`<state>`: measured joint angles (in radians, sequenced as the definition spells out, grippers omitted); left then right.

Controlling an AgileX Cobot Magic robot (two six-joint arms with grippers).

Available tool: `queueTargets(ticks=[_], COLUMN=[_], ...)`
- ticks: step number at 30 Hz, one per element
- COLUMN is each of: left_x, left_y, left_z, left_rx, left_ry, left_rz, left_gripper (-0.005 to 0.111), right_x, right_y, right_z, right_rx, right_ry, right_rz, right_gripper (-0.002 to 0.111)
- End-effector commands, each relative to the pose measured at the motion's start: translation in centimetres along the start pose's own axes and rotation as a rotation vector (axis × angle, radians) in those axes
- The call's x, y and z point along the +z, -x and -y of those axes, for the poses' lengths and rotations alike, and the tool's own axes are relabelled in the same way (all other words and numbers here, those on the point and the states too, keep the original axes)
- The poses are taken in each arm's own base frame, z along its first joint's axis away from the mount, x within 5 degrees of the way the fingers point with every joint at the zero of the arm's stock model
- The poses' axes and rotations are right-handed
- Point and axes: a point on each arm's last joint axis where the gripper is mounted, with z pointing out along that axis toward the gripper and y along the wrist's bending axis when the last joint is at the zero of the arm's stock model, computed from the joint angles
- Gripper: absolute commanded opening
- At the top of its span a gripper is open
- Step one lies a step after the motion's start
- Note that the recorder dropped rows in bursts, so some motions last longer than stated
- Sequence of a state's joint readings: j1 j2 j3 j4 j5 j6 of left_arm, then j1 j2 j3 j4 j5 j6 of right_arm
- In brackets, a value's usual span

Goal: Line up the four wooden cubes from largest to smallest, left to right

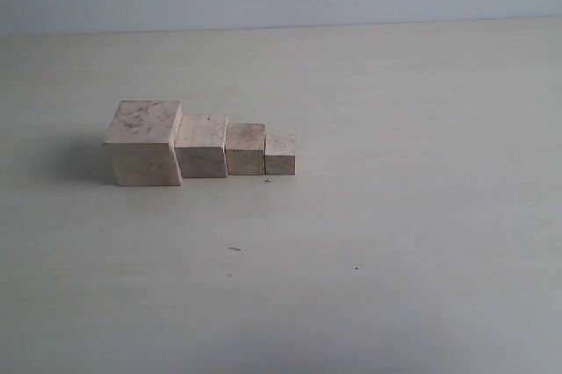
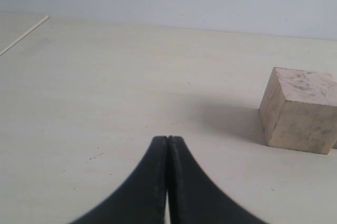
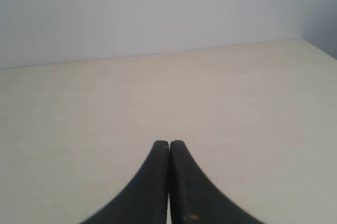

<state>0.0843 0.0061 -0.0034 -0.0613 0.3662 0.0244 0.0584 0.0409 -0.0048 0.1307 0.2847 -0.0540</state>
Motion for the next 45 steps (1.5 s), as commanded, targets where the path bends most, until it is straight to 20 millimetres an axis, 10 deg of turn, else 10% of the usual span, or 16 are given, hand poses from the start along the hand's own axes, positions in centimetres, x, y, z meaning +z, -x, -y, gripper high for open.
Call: queueTargets(ticks=[1, 45], left_x=[-0.01, -0.01], left_y=[0.03, 0.03], left_z=[0.02, 0.02], left_rx=[0.004, 0.002], left_ry=[-0.004, -0.004], left_rz=[0.016, 0.016], left_gripper=[0.0, 0.0], right_x=[-0.02, -0.02], right_y=[-0.3, -0.3], right_z=[0.08, 0.02], right_rx=[-0.024, -0.003], right_ry=[-0.009, -0.003], right_rz=[-0.016, -0.016], right_gripper=[0.0, 0.0])
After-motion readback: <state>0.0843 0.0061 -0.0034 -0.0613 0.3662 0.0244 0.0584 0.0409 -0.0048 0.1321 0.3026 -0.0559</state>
